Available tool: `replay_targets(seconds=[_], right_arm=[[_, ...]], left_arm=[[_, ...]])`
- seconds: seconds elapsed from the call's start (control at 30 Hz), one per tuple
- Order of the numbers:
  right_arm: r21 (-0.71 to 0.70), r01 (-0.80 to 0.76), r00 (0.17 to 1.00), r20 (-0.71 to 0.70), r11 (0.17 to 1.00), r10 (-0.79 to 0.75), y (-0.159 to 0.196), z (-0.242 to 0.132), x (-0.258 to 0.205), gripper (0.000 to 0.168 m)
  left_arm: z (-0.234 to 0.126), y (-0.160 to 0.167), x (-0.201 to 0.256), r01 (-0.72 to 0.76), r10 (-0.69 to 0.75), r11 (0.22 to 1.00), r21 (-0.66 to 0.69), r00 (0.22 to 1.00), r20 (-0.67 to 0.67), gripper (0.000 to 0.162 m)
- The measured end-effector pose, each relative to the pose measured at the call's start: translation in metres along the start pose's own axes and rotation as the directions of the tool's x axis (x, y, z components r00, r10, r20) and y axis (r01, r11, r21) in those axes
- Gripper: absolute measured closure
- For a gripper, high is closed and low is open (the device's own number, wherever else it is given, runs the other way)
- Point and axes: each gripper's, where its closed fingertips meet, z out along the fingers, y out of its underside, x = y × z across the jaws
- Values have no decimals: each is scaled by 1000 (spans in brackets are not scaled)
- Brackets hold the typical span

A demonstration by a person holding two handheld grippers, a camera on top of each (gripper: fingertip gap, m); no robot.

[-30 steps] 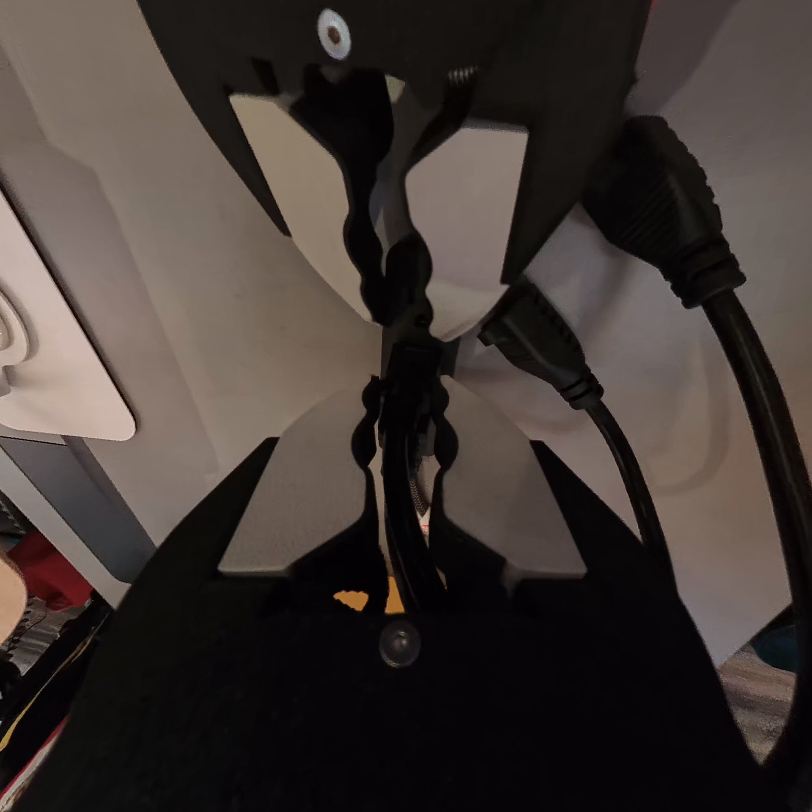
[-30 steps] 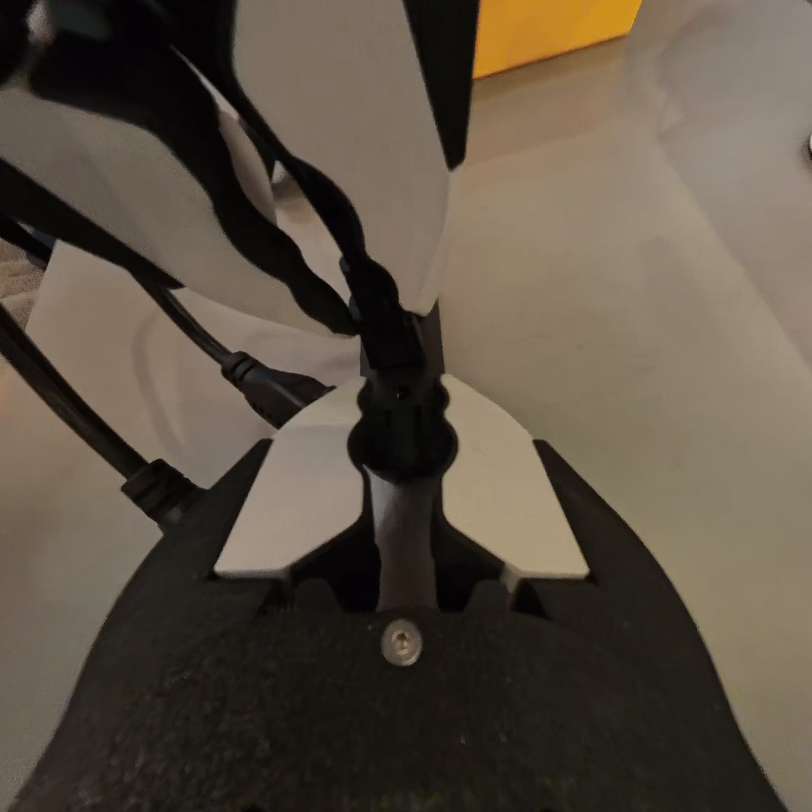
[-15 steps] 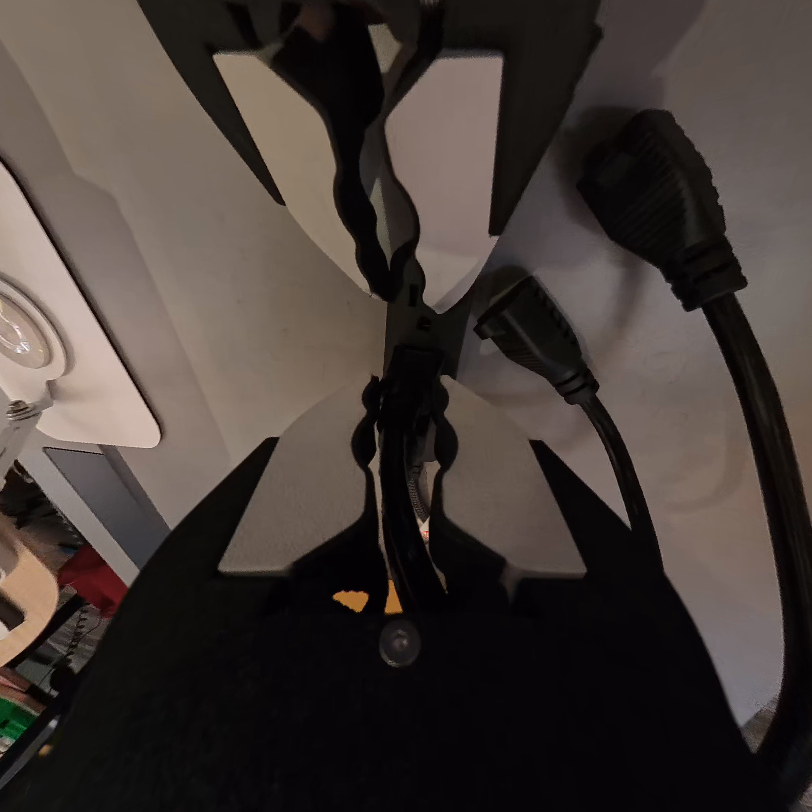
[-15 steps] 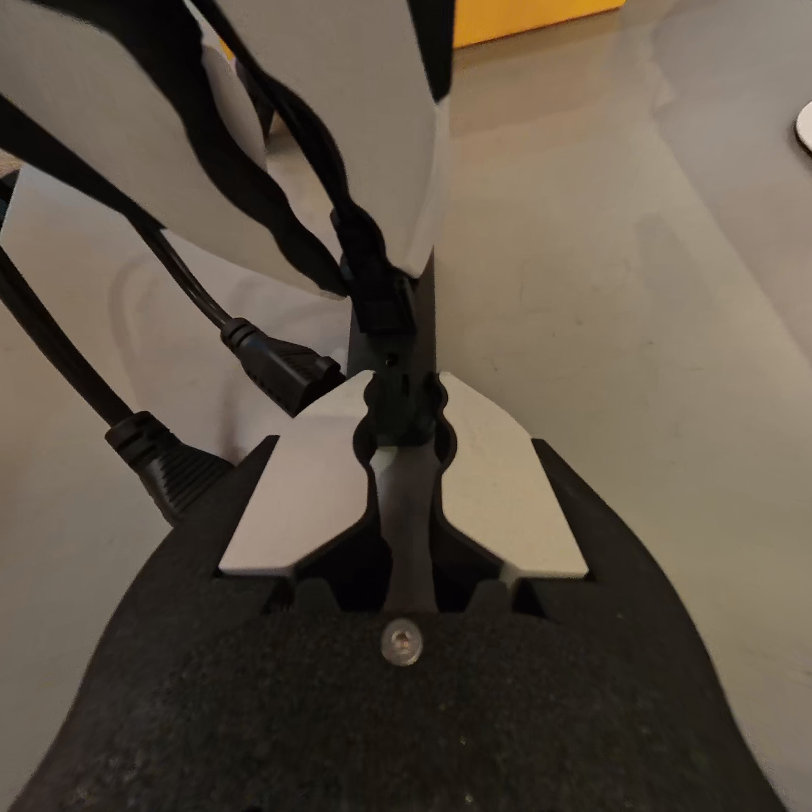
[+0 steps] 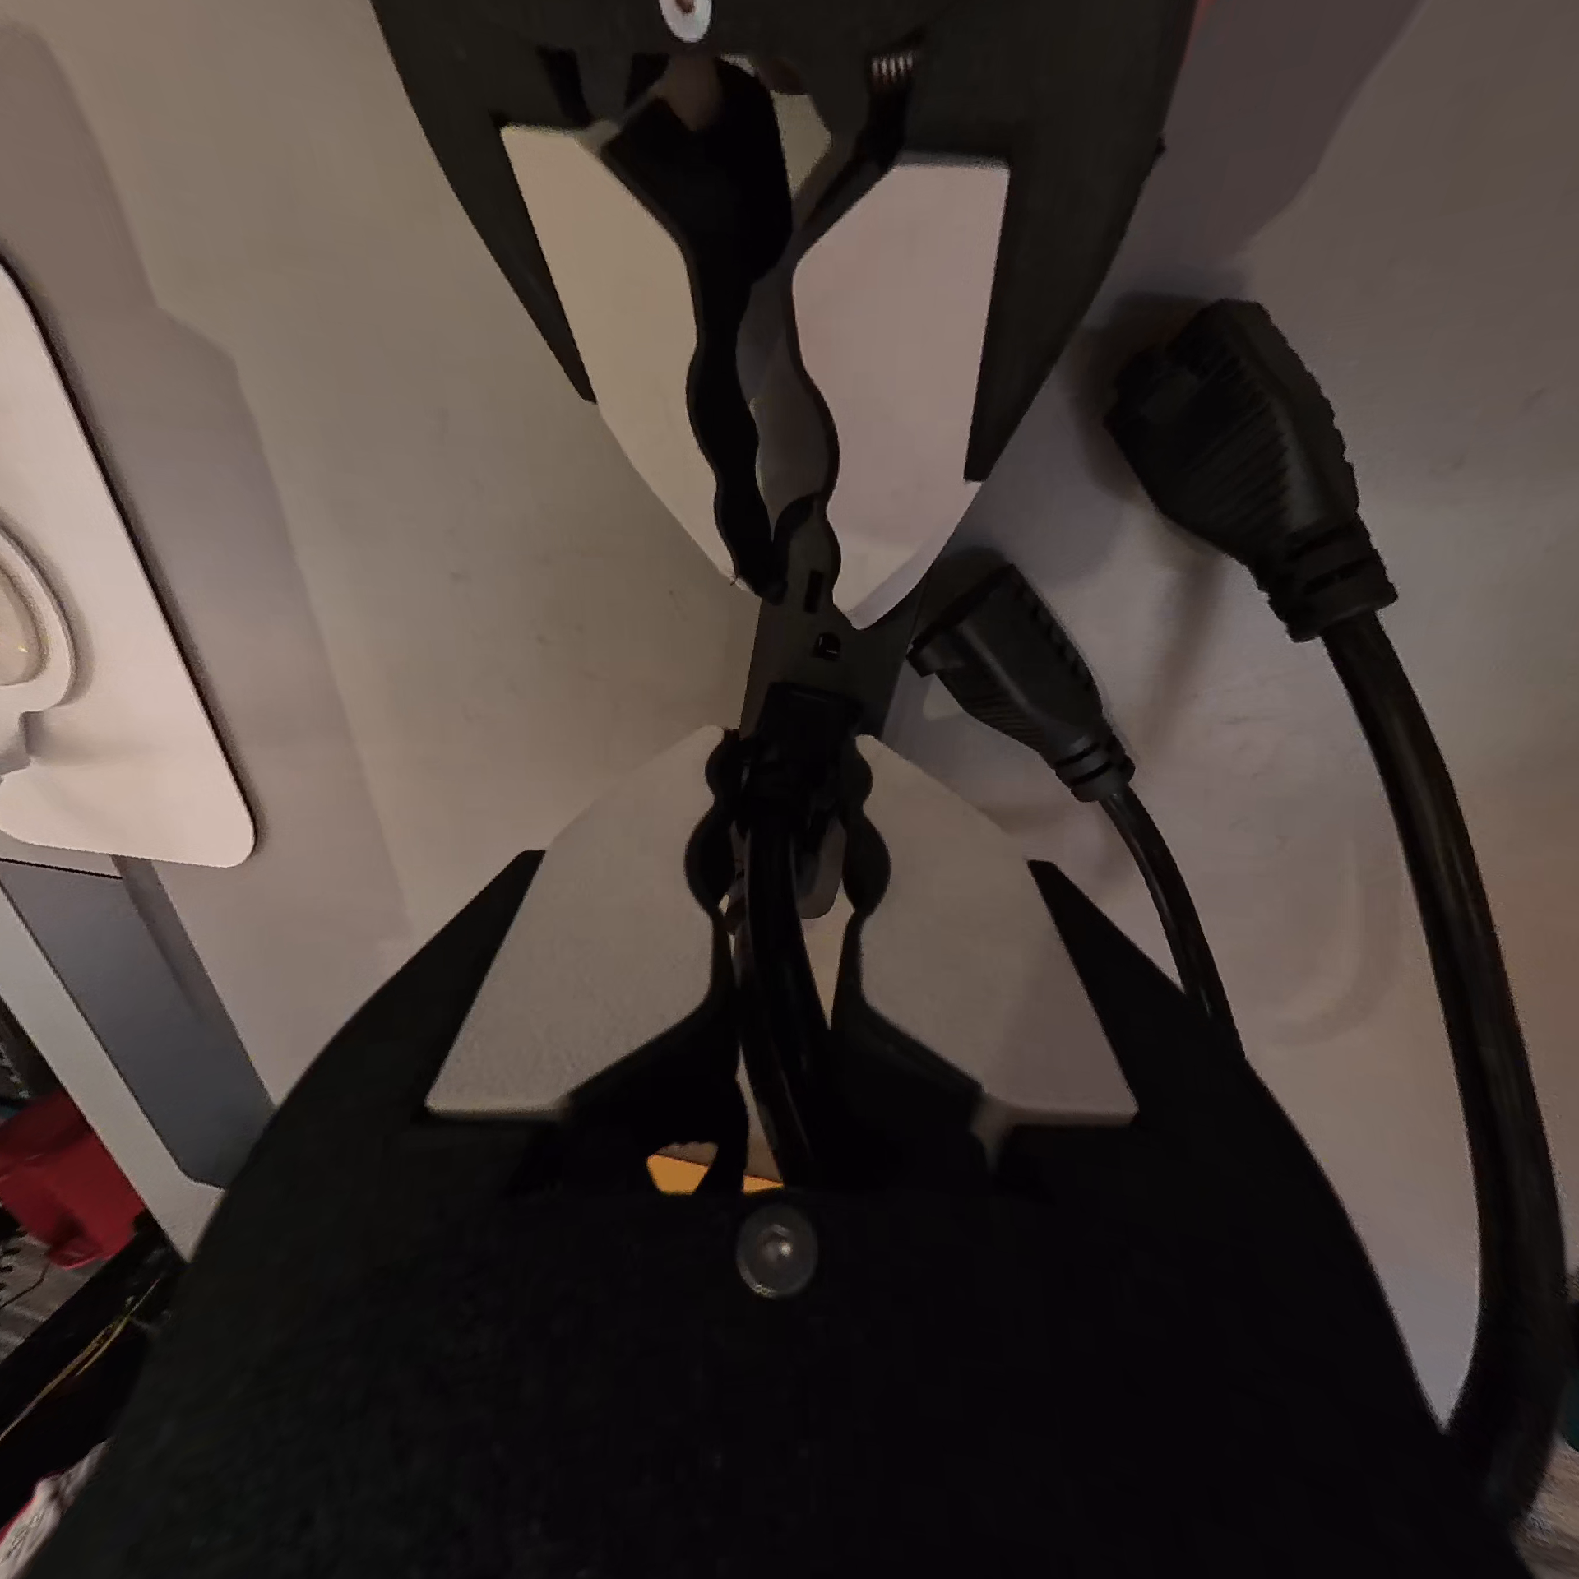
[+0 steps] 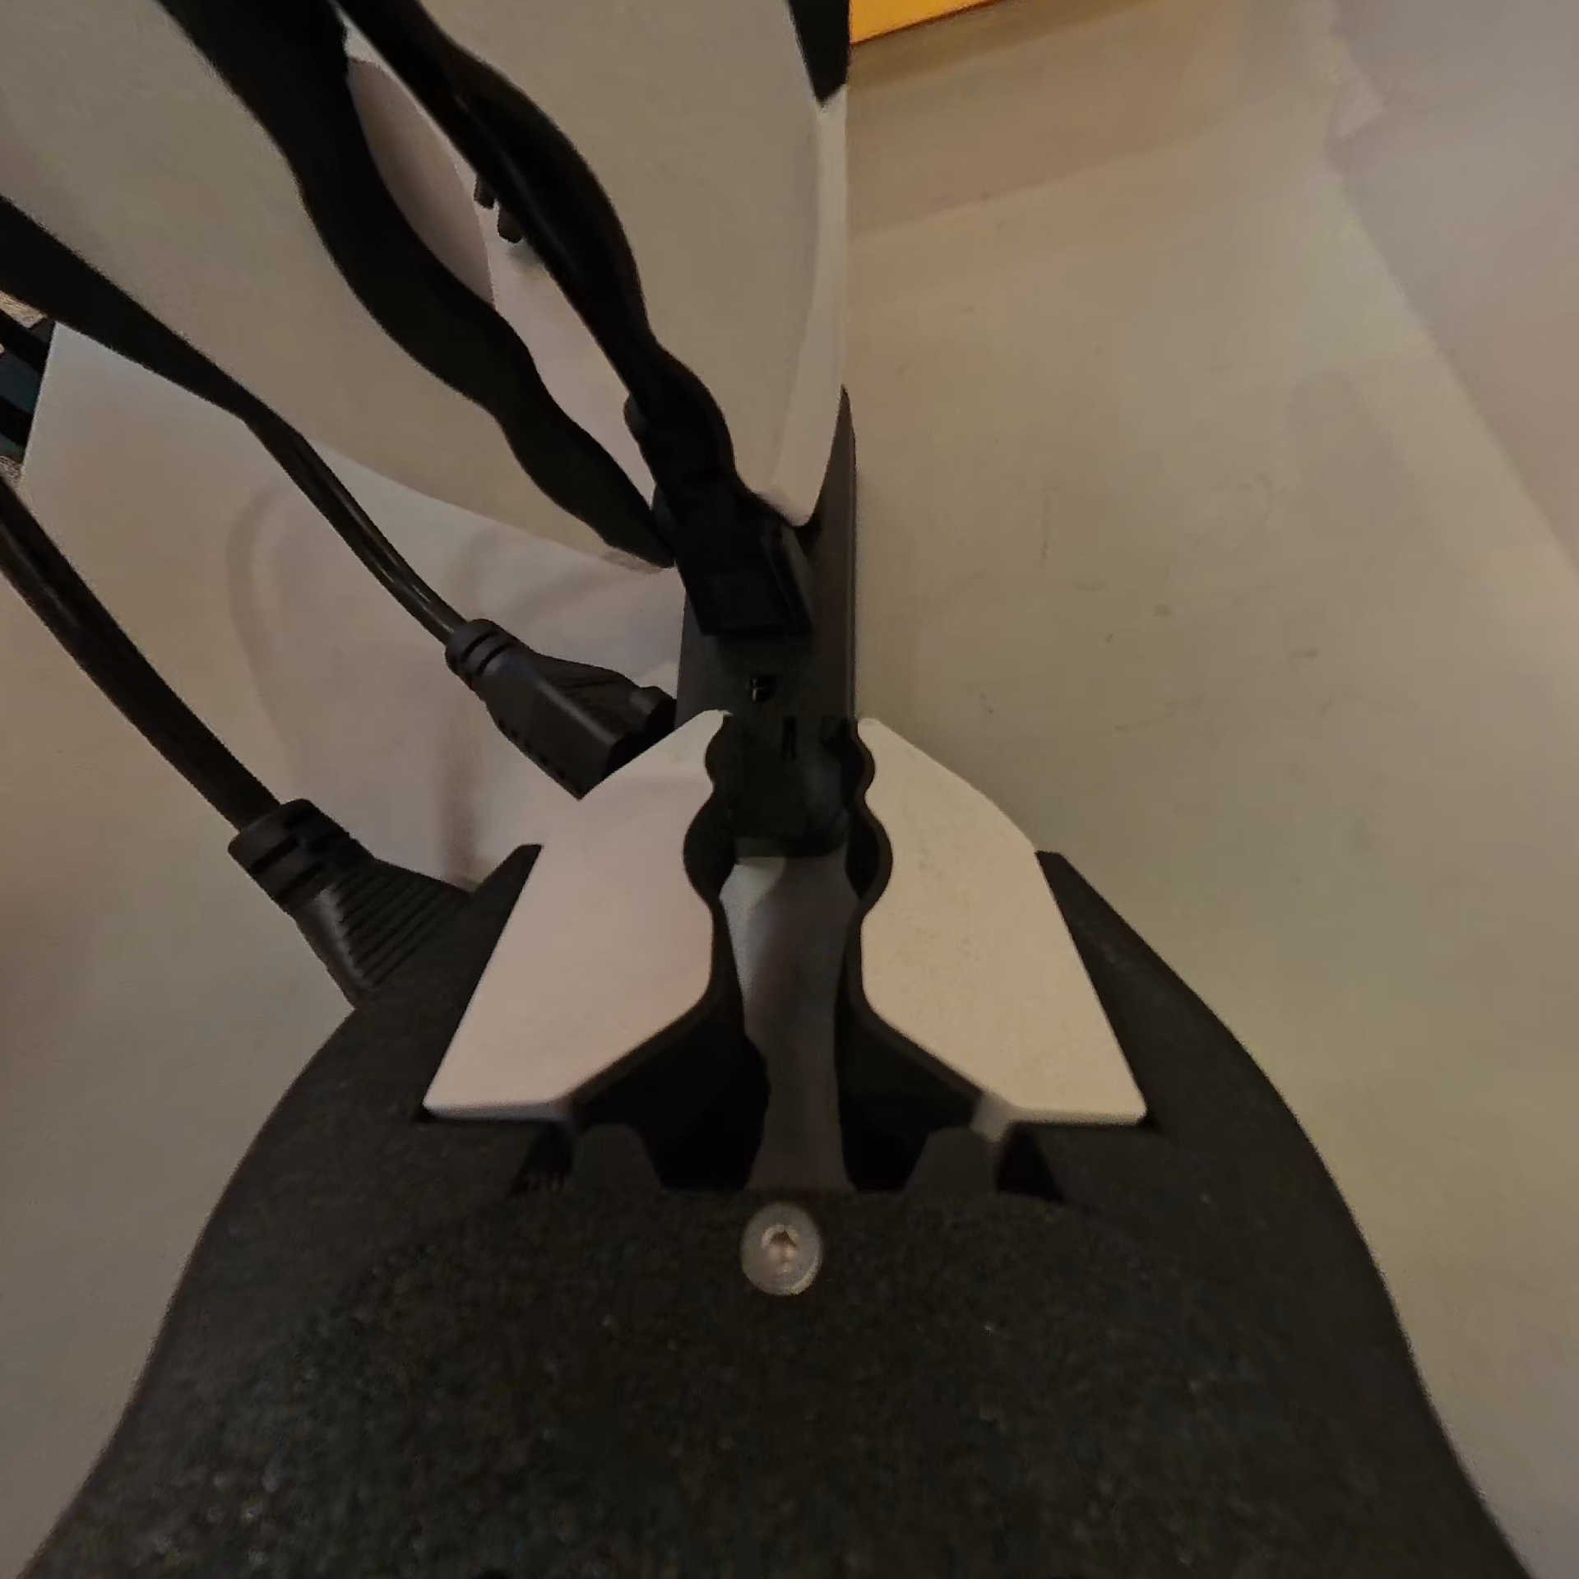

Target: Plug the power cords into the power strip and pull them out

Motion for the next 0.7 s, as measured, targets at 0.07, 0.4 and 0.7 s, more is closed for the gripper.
replay_targets(seconds=[0.07,0.4,0.7], right_arm=[[0,0,1000,-4,1000,0,-1,1,0,144],[-25,-17,998,-56,1000,15,-3,2,4,145],[-33,5,1000,-6,999,-5,5,-9,1,146]], left_arm=[[-2,0,-1,-24,24,1000,-10,1000,9,142],[-139,-14,-52,-26,12,994,101,991,133,162],[-105,6,-17,99,-110,987,126,991,77,161]])
